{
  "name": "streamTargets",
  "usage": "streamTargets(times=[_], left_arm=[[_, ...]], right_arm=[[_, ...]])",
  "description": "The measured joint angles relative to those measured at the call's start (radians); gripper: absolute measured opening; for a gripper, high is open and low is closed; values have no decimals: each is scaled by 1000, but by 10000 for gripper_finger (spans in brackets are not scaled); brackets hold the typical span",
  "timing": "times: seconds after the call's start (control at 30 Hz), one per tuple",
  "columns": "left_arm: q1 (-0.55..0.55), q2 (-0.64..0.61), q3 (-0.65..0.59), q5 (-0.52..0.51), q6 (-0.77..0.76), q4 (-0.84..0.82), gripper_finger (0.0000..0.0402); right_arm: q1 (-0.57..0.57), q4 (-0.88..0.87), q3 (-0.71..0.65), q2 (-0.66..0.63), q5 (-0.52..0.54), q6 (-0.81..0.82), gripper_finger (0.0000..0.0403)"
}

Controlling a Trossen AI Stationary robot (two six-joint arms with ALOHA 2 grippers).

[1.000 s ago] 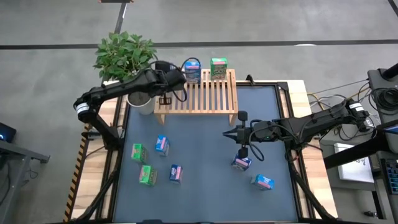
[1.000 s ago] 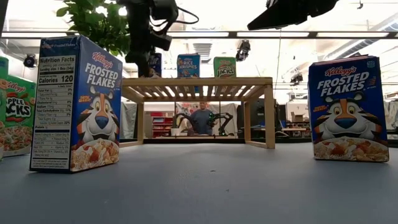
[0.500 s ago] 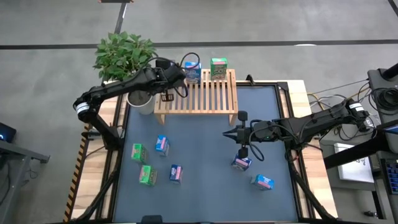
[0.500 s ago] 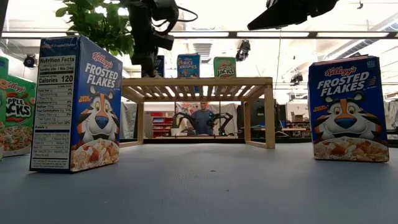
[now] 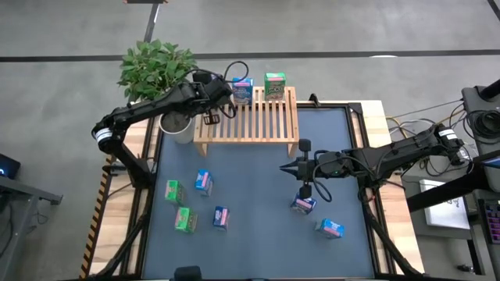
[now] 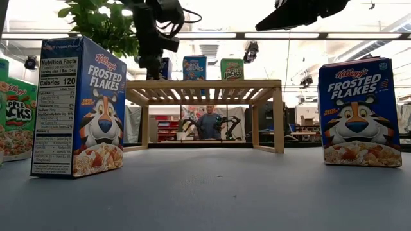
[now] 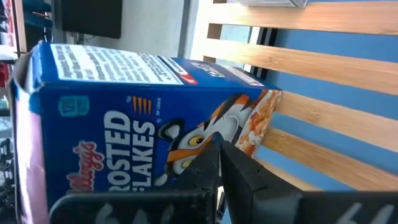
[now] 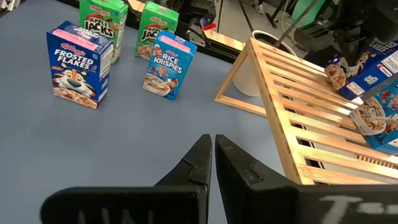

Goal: Stack cereal on shelf
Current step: Put the top blue cereal box on the shelf

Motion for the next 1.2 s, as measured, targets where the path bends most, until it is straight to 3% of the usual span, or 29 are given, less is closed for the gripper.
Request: streamTargets(times=[0.37,0.53,1.2], left_arm=[[0,31,0,51,-18,26,0],[3,51,0,-23,-9,26,0],[8,55,0,-24,-11,65,0]], right_arm=[[0,0,0,0,0,0,12],[0,0,0,0,0,0,12],[0,0,0,0,0,0,12]])
